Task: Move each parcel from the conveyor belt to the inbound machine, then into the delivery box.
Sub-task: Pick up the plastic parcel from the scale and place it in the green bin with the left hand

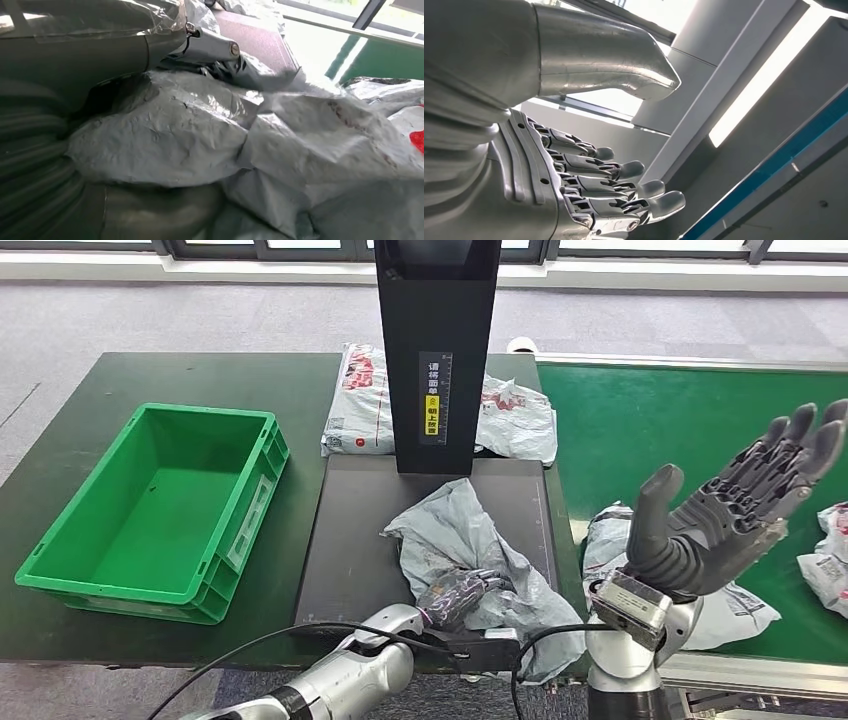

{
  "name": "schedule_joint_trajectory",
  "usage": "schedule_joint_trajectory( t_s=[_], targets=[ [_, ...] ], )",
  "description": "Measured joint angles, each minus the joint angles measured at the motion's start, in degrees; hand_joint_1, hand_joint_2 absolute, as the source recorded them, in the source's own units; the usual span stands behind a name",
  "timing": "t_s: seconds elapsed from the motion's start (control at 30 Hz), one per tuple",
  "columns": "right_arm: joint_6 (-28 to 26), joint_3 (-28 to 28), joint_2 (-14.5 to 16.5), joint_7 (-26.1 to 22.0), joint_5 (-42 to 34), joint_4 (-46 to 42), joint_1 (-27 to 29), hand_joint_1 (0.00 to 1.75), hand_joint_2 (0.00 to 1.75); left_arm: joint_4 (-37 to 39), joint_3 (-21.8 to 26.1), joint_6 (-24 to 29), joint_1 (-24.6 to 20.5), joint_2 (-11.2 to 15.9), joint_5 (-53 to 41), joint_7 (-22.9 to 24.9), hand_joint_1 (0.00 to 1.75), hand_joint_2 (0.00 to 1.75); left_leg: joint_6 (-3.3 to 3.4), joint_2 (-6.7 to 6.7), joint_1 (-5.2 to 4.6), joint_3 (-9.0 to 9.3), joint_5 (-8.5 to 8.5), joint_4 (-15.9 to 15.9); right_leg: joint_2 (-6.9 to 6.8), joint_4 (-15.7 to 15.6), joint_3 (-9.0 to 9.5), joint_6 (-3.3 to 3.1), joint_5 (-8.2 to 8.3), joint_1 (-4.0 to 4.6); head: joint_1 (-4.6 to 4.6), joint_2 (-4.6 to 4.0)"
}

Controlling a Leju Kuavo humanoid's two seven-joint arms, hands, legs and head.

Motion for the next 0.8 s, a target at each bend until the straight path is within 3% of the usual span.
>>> schedule_joint_trajectory(
  t_s=[0.4, 0.53, 0.67, 0.8],
  targets=[
    [0.00, -0.01, 0.00, 0.11, 0.11, -1.14, 0.95, 0.00, 1.75, 2.45, -0.62, 5.40, -1.56, 0.01, -3.86, 1.85, 1.75, 1.75, 0.00, 0.01, 0.01, 0.01, 0.00, 0.00, 0.02, 0.00, -0.01, 0.00, 0.00, 0.01, -0.01, 0.00],
    [0.00, -0.26, 0.00, -0.02, 0.49, -1.83, 1.79, 0.00, 1.75, 2.49, -0.53, 9.94, -1.68, 0.43, -5.41, 2.44, 1.75, 1.75, 0.00, 0.00, 0.01, 0.01, 0.00, 0.00, 0.02, 0.01, -0.01, 0.00, 0.00, 0.01, 0.01, 0.00],
    [-0.01, -2.01, 0.00, -0.66, 0.74, -3.20, 4.08, 0.00, 1.75, -1.11, 2.33, 17.32, -1.87, 3.44, -9.31, 4.11, 1.75, 1.75, -0.02, 0.00, 0.02, 0.01, 0.01, -0.01, 0.02, 0.02, -0.03, -0.01, 0.00, 0.02, 0.01, 0.00],
    [-0.02, -4.97, 0.01, -3.54, -1.23, -4.84, 7.82, 0.00, 1.75, -12.83, 11.32, 24.26, -0.94, 9.27, -22.14, 9.12, 1.75, 1.75, -0.05, 0.01, 0.04, 0.00, 0.03, -0.03, 0.03, 0.08, -0.05, -0.04, -0.02, 0.04, 0.01, 0.00]
  ],
)
